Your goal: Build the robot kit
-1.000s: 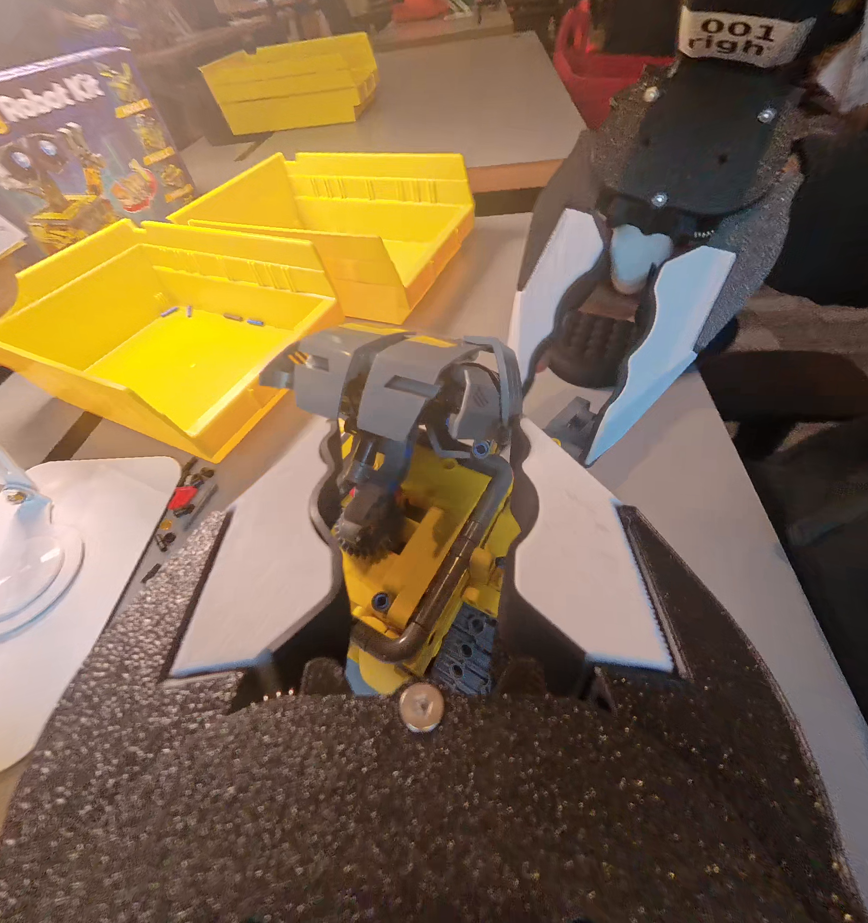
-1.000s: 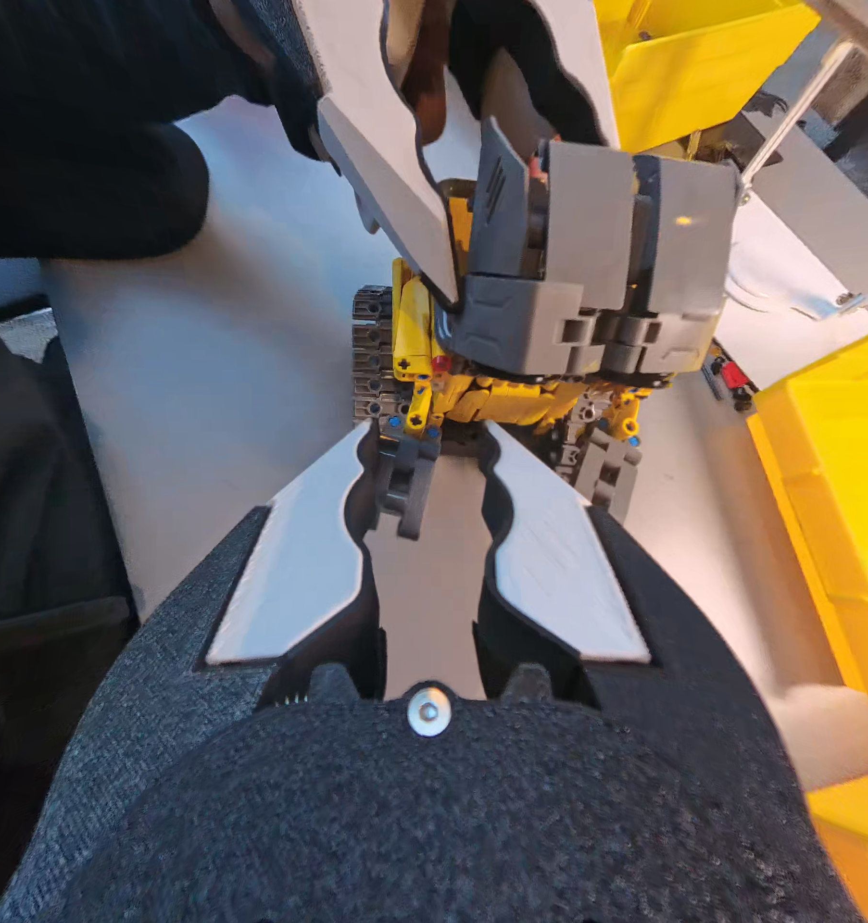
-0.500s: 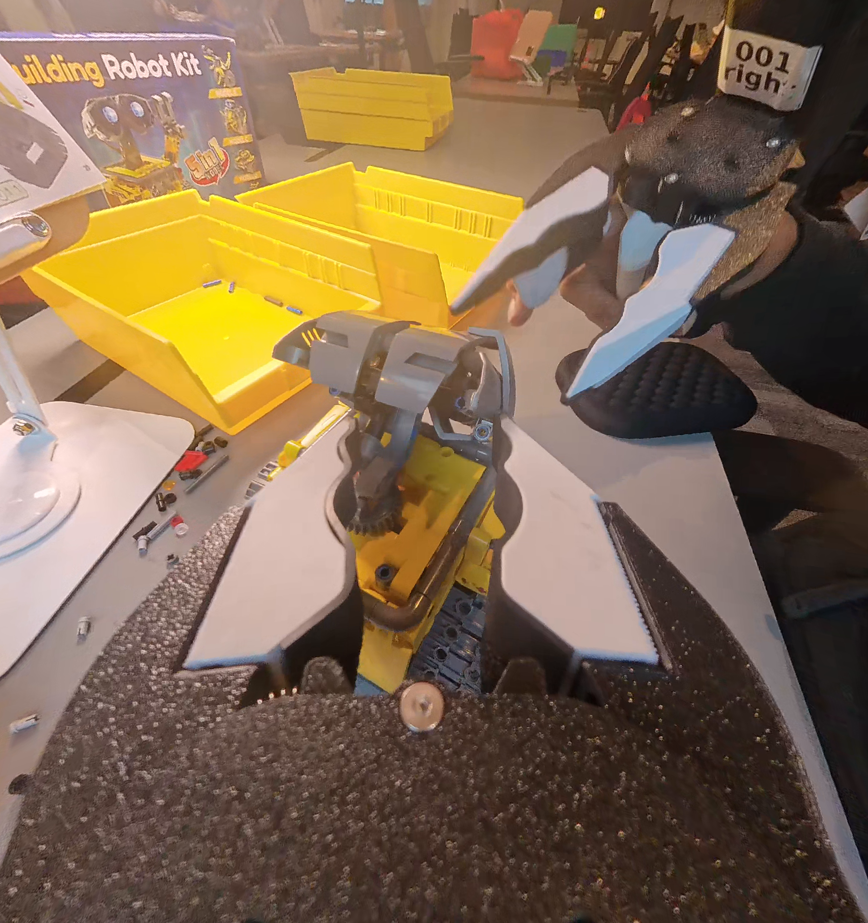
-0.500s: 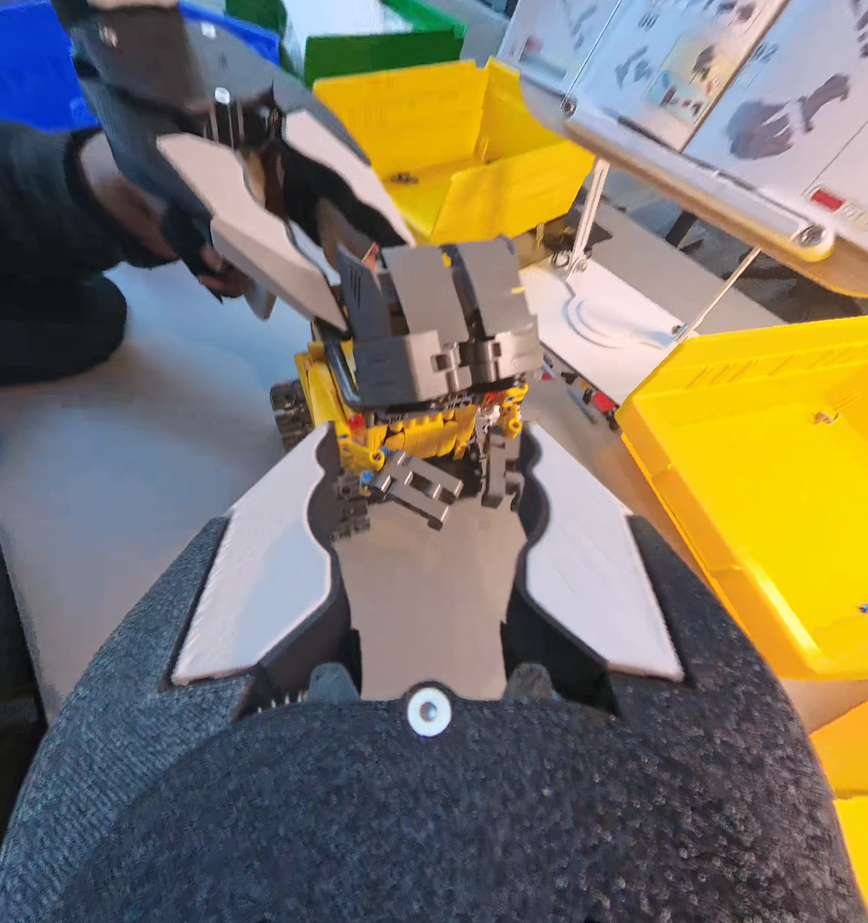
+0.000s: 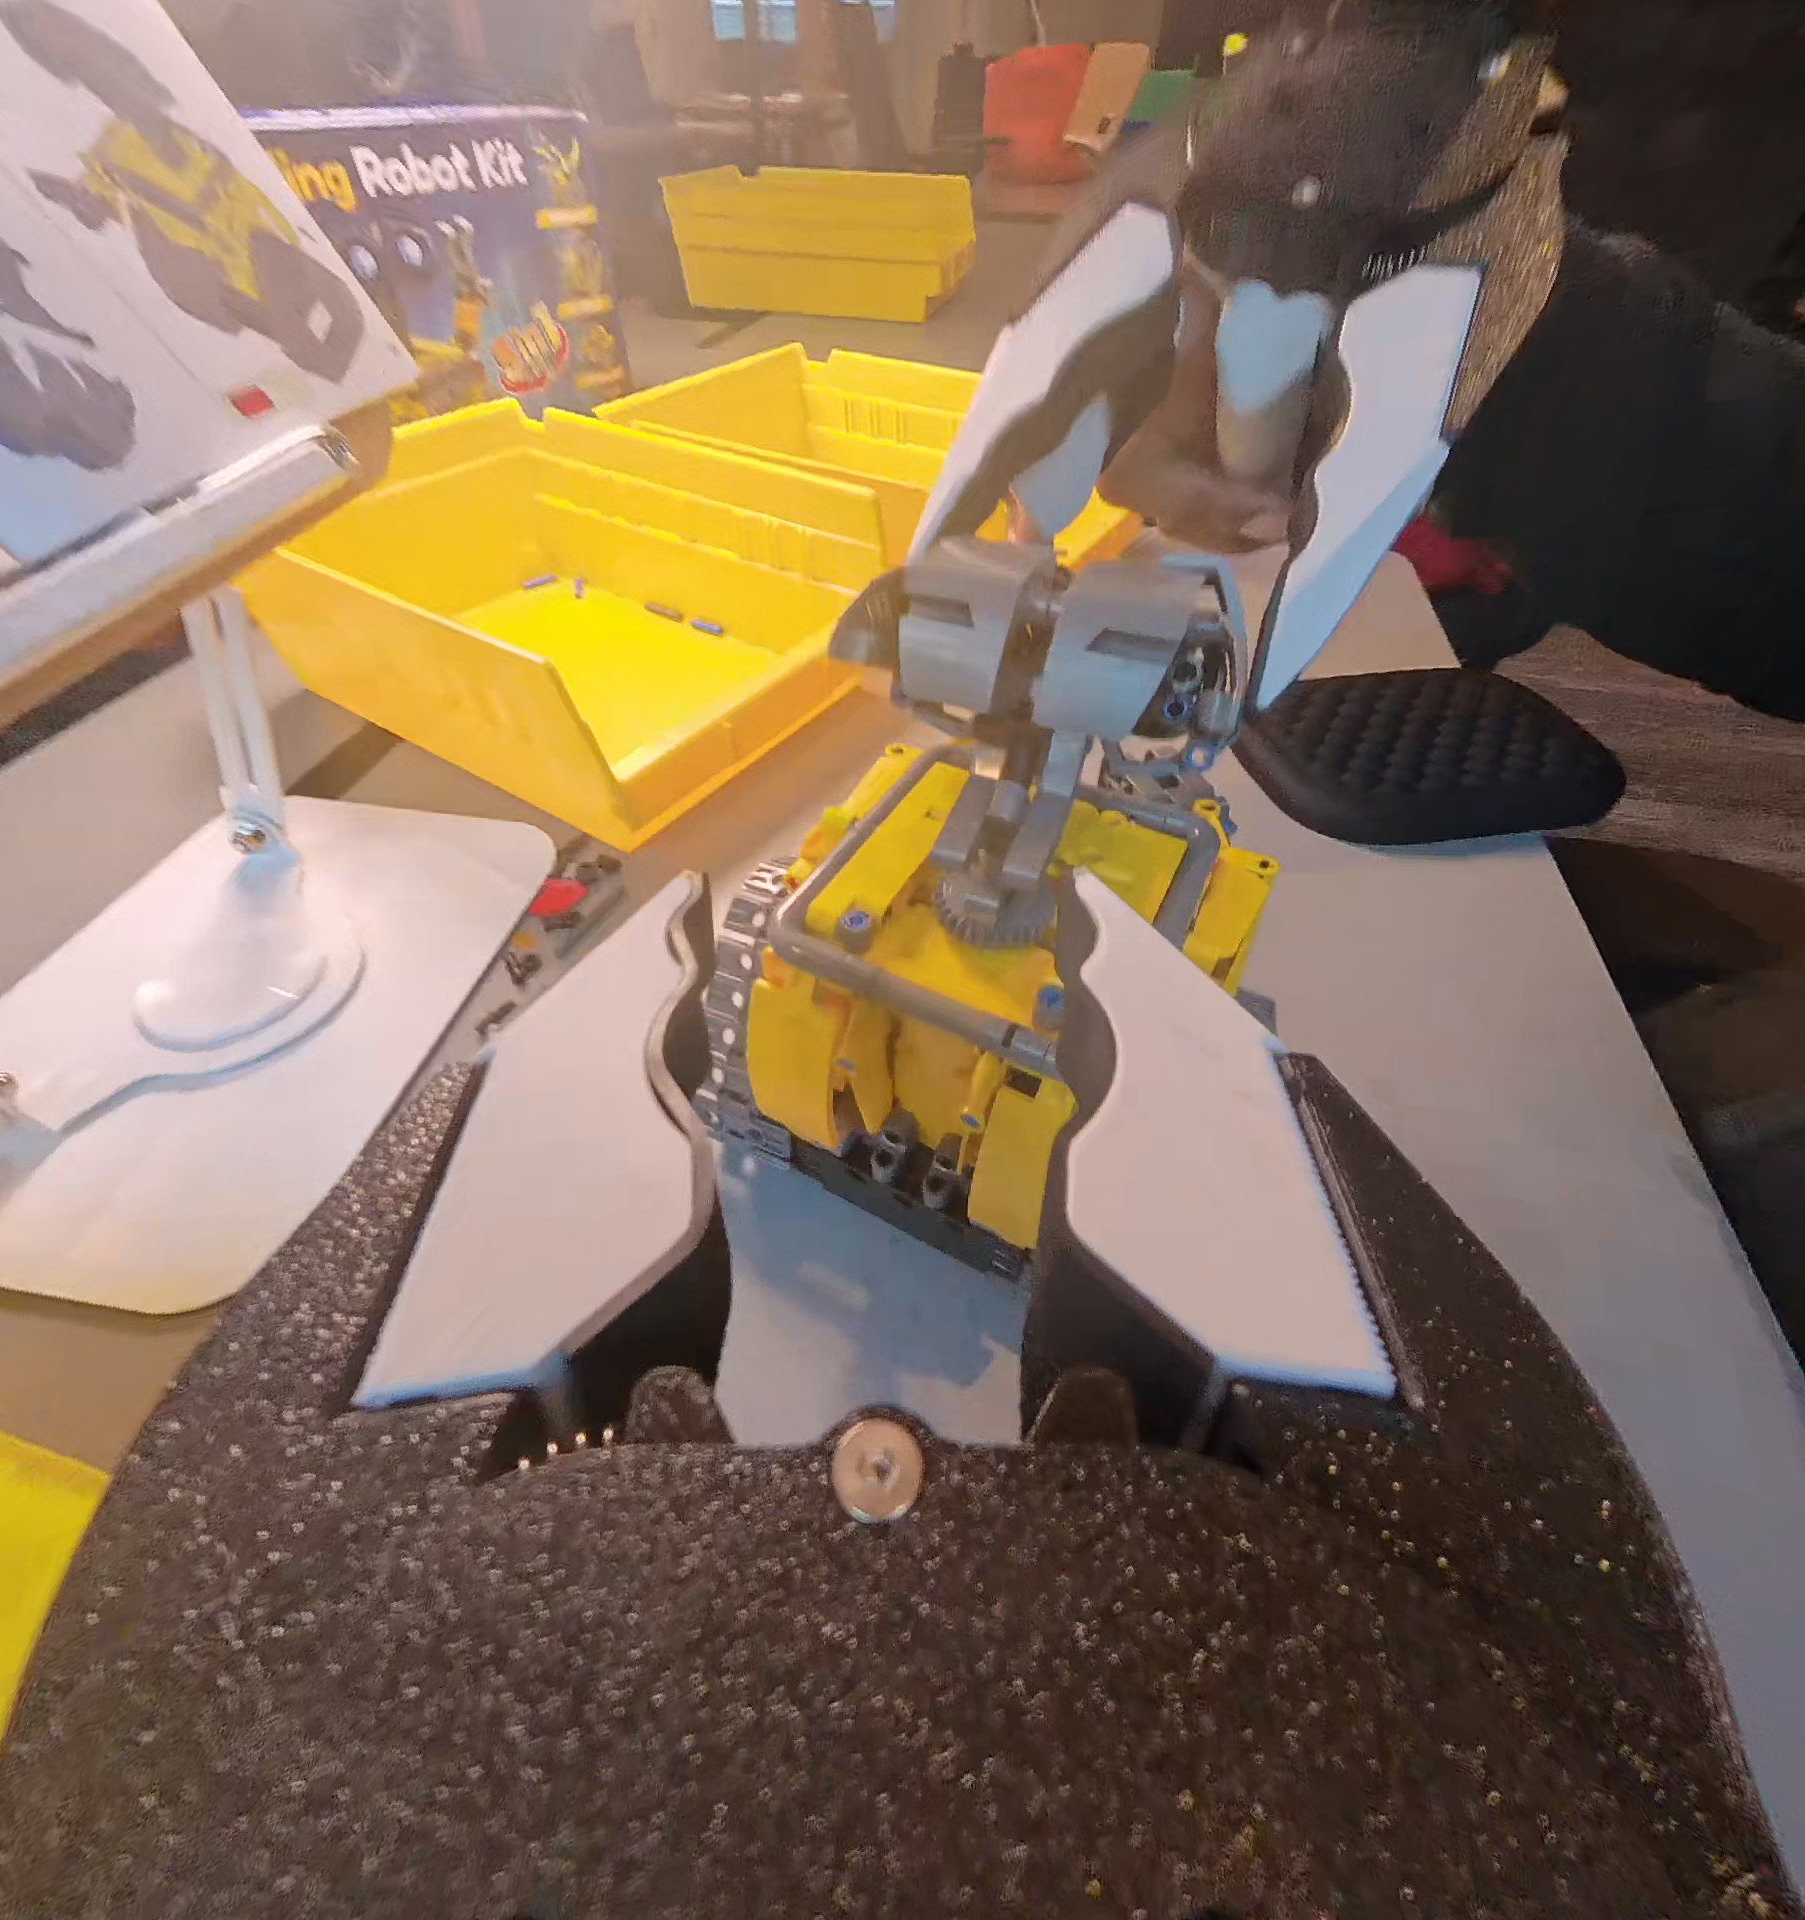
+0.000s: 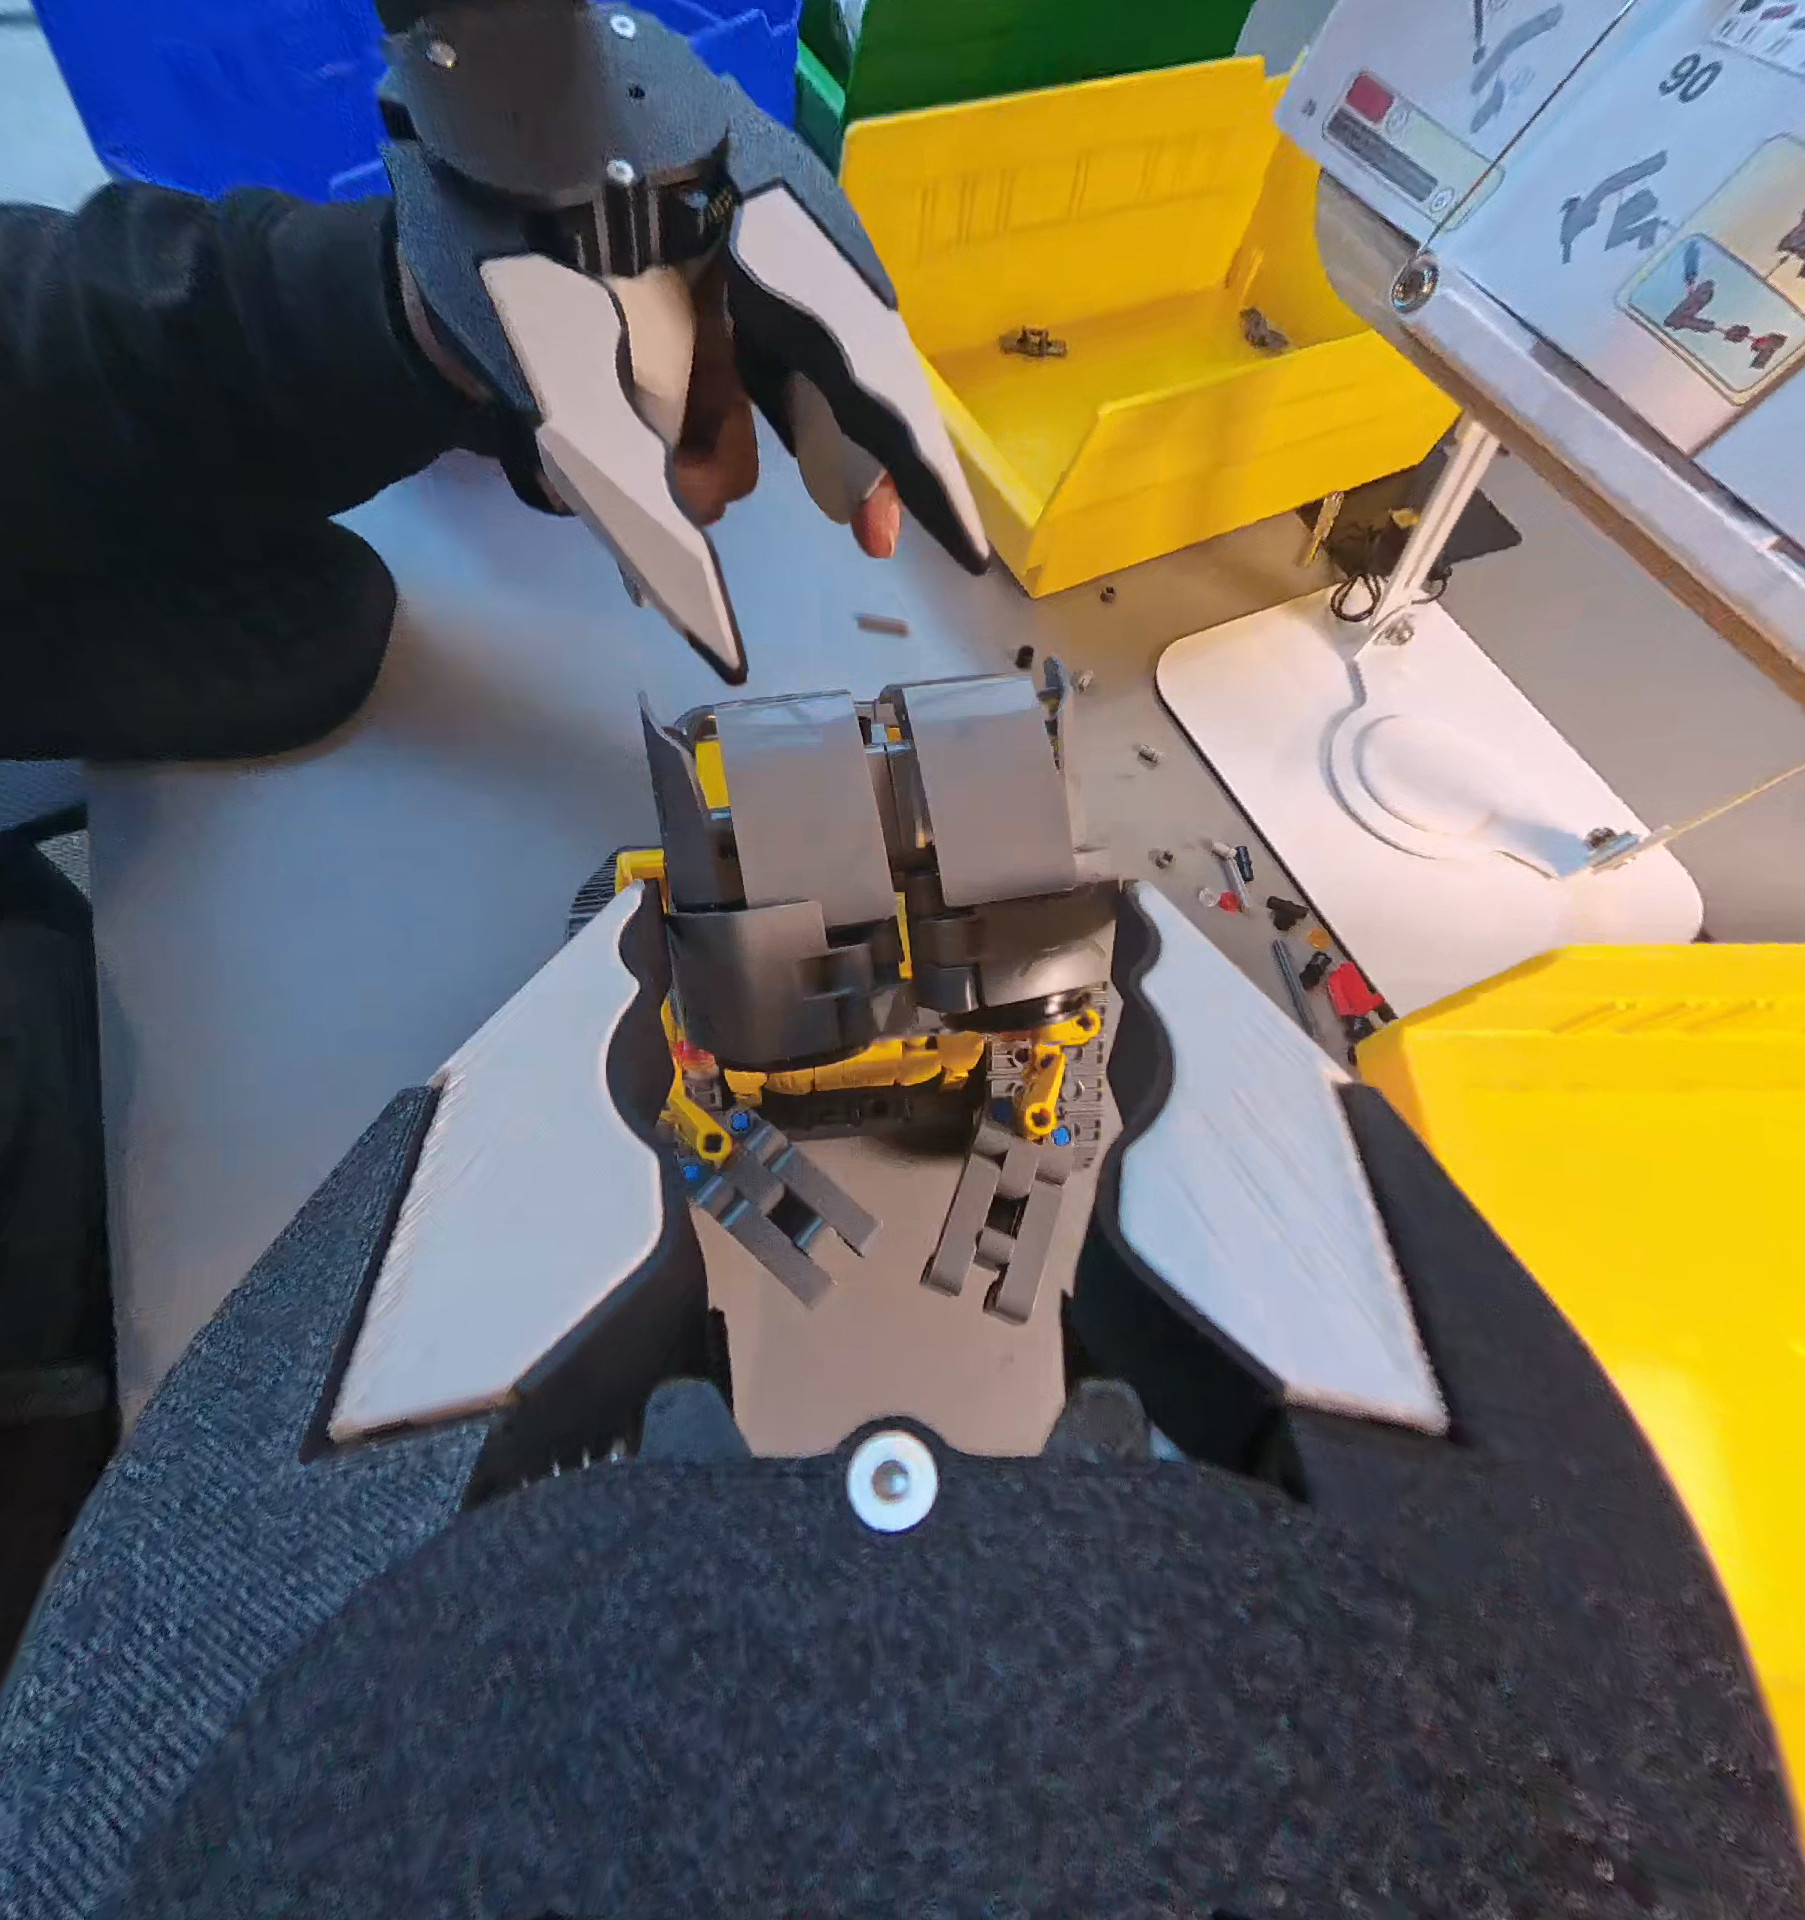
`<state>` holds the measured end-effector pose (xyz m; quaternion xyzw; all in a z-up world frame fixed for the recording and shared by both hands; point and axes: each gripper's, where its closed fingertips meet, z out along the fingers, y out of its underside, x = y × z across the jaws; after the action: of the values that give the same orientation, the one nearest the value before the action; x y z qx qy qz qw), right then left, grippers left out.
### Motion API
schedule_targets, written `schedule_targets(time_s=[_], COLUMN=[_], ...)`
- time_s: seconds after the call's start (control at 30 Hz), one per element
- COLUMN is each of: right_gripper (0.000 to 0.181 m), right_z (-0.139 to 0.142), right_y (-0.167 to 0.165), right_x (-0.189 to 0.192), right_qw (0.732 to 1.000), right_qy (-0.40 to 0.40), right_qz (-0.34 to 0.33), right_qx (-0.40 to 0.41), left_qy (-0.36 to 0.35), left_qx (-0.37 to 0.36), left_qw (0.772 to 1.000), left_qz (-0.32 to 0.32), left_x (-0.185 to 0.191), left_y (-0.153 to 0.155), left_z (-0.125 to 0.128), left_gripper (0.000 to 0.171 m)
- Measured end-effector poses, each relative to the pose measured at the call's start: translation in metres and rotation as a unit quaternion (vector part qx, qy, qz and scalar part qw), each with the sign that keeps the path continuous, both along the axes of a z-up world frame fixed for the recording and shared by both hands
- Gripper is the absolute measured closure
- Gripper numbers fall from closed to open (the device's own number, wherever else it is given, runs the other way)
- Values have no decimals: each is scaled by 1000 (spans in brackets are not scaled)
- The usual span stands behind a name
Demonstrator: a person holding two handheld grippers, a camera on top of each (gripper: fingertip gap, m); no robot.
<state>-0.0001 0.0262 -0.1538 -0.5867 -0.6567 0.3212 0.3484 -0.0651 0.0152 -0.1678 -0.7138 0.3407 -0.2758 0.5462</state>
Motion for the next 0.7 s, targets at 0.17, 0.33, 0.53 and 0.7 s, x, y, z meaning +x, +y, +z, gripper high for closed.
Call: schedule_targets(time_s=[0.17,0.33,0.53,0.7], right_gripper=[111,111,110,111], right_z=[17,18,18,18], right_y=[-6,-8,-9,-8], right_x=[-12,-15,-16,-16], right_qw=[998,997,995,994], right_qy=[-55,-76,-89,-98], right_qz=[-19,-17,-6,9], right_qx=[17,31,39,36], left_qy=[24,25,45,56], left_qx=[-19,-41,-46,-21], left_qw=[999,999,998,998], left_qz=[-17,-4,26,21], left_x=[12,13,15,13], left_y=[-2,-5,-7,-8], left_z=[-25,-26,-26,-18], left_gripper=[116,113,117,120])
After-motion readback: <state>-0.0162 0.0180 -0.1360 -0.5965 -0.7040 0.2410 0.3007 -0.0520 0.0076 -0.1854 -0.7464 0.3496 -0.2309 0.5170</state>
